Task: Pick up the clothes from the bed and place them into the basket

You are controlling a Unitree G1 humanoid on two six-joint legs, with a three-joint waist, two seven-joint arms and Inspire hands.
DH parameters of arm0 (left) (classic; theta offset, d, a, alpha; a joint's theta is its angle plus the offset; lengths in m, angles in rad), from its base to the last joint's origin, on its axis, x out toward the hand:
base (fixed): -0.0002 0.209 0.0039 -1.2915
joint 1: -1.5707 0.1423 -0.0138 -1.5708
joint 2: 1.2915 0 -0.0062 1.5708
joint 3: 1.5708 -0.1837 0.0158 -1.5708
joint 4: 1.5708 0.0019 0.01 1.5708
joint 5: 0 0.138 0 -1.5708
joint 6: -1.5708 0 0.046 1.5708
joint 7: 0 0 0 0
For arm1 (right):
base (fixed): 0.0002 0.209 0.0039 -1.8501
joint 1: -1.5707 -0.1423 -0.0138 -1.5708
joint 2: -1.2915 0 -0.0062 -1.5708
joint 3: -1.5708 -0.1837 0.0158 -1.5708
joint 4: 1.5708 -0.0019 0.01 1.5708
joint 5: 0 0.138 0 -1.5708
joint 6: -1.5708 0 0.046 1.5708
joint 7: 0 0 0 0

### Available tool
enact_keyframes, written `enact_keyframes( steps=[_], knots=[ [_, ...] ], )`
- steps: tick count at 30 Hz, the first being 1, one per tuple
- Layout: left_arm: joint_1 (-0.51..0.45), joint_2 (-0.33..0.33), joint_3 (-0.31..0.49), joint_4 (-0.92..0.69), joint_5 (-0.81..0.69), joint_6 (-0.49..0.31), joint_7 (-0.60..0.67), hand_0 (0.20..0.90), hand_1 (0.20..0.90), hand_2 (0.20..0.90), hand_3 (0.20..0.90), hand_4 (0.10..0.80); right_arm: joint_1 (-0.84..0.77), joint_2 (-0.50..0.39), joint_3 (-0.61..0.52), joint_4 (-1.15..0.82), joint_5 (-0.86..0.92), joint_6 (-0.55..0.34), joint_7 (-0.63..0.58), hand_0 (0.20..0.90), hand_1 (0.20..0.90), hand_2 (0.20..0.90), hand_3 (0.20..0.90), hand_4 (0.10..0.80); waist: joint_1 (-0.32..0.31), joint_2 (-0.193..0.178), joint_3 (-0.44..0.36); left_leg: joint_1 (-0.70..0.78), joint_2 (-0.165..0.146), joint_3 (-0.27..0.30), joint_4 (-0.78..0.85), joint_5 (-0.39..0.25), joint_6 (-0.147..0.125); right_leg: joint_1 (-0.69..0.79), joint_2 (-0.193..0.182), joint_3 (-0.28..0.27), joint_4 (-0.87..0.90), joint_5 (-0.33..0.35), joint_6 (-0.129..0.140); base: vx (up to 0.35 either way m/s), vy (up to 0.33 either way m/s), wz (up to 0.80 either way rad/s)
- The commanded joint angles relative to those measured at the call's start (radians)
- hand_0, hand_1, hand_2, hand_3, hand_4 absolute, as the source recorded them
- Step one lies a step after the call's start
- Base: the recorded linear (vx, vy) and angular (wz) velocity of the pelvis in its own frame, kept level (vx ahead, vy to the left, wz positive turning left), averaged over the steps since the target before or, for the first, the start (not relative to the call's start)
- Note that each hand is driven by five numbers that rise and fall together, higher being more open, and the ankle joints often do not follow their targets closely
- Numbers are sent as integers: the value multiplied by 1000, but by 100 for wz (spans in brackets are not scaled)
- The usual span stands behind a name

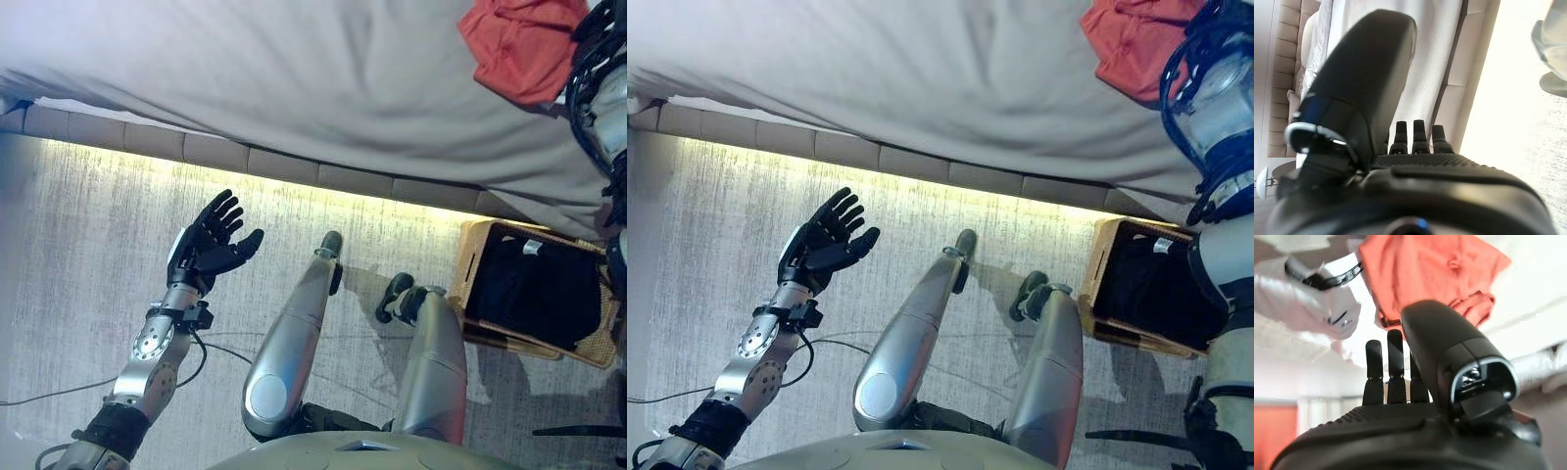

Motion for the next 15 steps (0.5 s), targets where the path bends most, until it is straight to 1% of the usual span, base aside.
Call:
enact_keyframes(
  steps=[1, 2, 4, 5, 6, 7, 8, 9, 10, 11, 12, 13, 14, 15],
  knots=[
    [-1, -11, 50, -16, 16, -14, 23, 900, 900, 900, 900, 800, -40, -75, -55, -95, -1, -78, -143, 900, 900, 900, 900, 800, -31, -18, -43, 162, -2, 23, -50, -106, 38, 164, 72, -74, -166, 66, -14, -21, -41, -20],
    [-3, -18, 54, -5, -3, 18, 34, 900, 900, 900, 900, 800, -17, -73, -77, -116, 0, -91, -158, 900, 900, 900, 900, 800, -36, -24, -48, 195, 1, 24, -81, -102, 36, 194, 73, -72, -192, 71, -11, 23, -64, -22],
    [2, -46, 75, 29, -32, 95, 62, 900, 900, 900, 900, 800, 79, -67, -140, -186, -4, -117, -168, 900, 900, 900, 900, 800, -54, -44, -96, 286, 13, 19, -180, -77, 26, 286, 90, -65, -302, 93, -1, 157, -127, -13],
    [6, -55, 86, 30, -35, 113, 73, 900, 900, 900, 900, 800, 116, -67, -162, -219, -3, -116, -150, 900, 900, 900, 900, 800, -63, -54, -120, 329, 20, 16, -225, -71, 22, 332, 103, -60, -361, 100, -1, 136, -113, -14],
    [9, -57, 89, 28, -34, 115, 75, 900, 900, 900, 900, 800, 130, -67, -172, -229, 0, -118, -147, 900, 900, 900, 900, 800, -66, -57, -126, 345, 22, 16, -240, -68, 21, 348, 107, -58, -379, 104, -1, 183, -90, -24],
    [14, -62, 103, 18, -29, 139, 87, 900, 900, 900, 900, 800, 177, -64, -204, -266, -10, -109, -114, 900, 900, 900, 900, 800, -81, -68, -158, 388, 32, 19, -260, -45, 12, 410, 123, -46, -454, 116, -5, 134, -67, -28],
    [17, -64, 108, 12, -28, 142, 82, 900, 900, 900, 900, 800, 197, -63, -215, -279, -19, -108, -103, 900, 900, 900, 900, 800, -86, -72, -168, 398, 37, 20, -254, -28, 7, 432, 127, -44, -478, 122, -8, 182, -77, -22],
    [22, -72, 110, 0, -23, 152, 85, 900, 900, 900, 900, 800, 226, -62, -227, -305, -37, -99, -88, 900, 900, 900, 900, 800, -90, -78, -181, 396, 42, 18, -209, 17, -5, 473, 129, -42, -514, 132, -14, 179, -32, -30],
    [30, -82, 111, -17, -18, 165, 94, 900, 900, 900, 900, 800, 249, -57, -237, -328, -60, -87, -66, 900, 900, 900, 900, 800, -90, -83, -190, 383, 34, 11, -153, 55, -12, 518, 131, -39, -545, 141, -18, 192, -7, -30],
    [32, -85, 111, -24, -18, 166, 96, 900, 900, 900, 900, 800, 255, -54, -240, -334, -59, -85, -59, 900, 900, 900, 900, 800, -91, -86, -195, 376, 28, 8, -137, 68, -13, 528, 131, -39, -556, 147, -19, 248, 36, -34],
    [35, -98, 105, -20, -14, 165, 100, 900, 900, 900, 900, 800, 271, -35, -242, -343, -59, -75, -41, 900, 900, 900, 900, 800, -87, -86, -208, 365, 23, 9, -130, 93, -19, 574, 139, -36, -583, 150, -22, 241, 54, -28],
    [32, -103, 97, -13, -14, 161, 96, 900, 900, 900, 900, 800, 277, -19, -242, -340, -72, -61, -42, 900, 900, 900, 900, 800, -81, -76, -215, 359, 33, 14, -179, 137, -35, 606, 151, -42, -597, 145, -24, 241, 58, -31],
    [30, -104, 93, -11, -13, 157, 92, 900, 900, 900, 900, 800, 277, -13, -241, -337, -79, -55, -42, 900, 900, 900, 900, 800, -79, -73, -214, 361, 37, 16, -205, 156, -42, 619, 154, -44, -603, 143, -25, 169, 74, -21],
    [11, -104, 80, -6, -14, 144, 81, 900, 900, 900, 900, 800, 261, -1, -232, -317, -90, -41, -52, 900, 900, 900, 900, 800, -68, -53, -214, 336, 50, 33, -325, 219, -67, 656, 177, -54, -619, 129, -25, 126, 81, -4]
  ],
)
